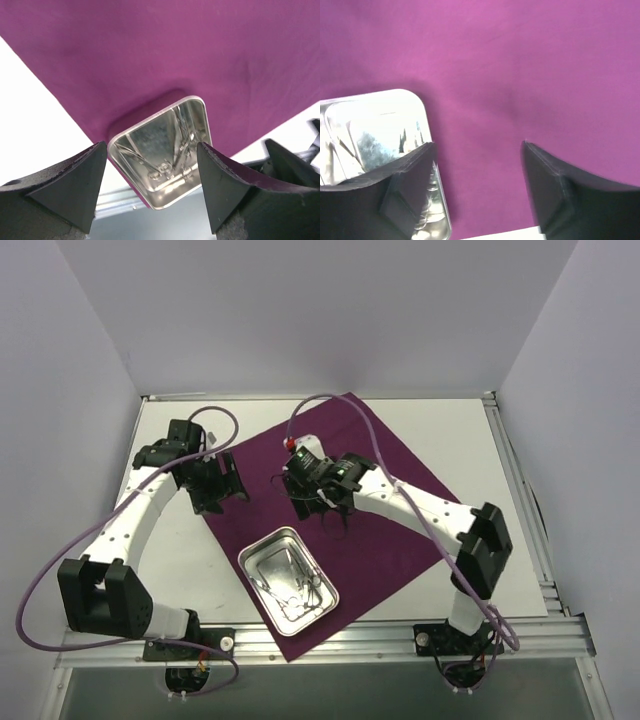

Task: Open and lay out the surgical kit
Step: Pick up the medical item from the container.

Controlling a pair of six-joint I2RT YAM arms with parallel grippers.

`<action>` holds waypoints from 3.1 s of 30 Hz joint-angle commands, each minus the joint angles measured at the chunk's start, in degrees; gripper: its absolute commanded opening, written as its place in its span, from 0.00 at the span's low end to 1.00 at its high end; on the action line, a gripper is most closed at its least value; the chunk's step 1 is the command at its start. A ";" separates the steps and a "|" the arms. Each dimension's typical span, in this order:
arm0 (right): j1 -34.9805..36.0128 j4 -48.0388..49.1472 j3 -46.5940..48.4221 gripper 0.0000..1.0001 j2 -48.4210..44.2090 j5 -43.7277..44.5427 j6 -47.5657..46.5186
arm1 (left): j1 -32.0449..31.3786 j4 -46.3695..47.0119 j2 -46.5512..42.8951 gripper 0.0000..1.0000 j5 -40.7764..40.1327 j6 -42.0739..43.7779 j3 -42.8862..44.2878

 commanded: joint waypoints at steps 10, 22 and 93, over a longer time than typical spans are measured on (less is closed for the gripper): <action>-10.42 7.17 -17.41 1.00 -19.71 -4.56 1.01 | -16.22 -5.83 -8.08 0.74 -7.59 -17.50 -2.15; -18.32 2.34 -17.06 1.00 -25.87 -15.37 -3.38 | -32.68 -4.60 -1.77 0.73 -10.15 -27.63 -4.53; -22.82 14.02 -20.48 0.75 -29.92 -60.70 -10.68 | -33.04 -2.15 1.50 0.02 -10.51 -27.36 8.21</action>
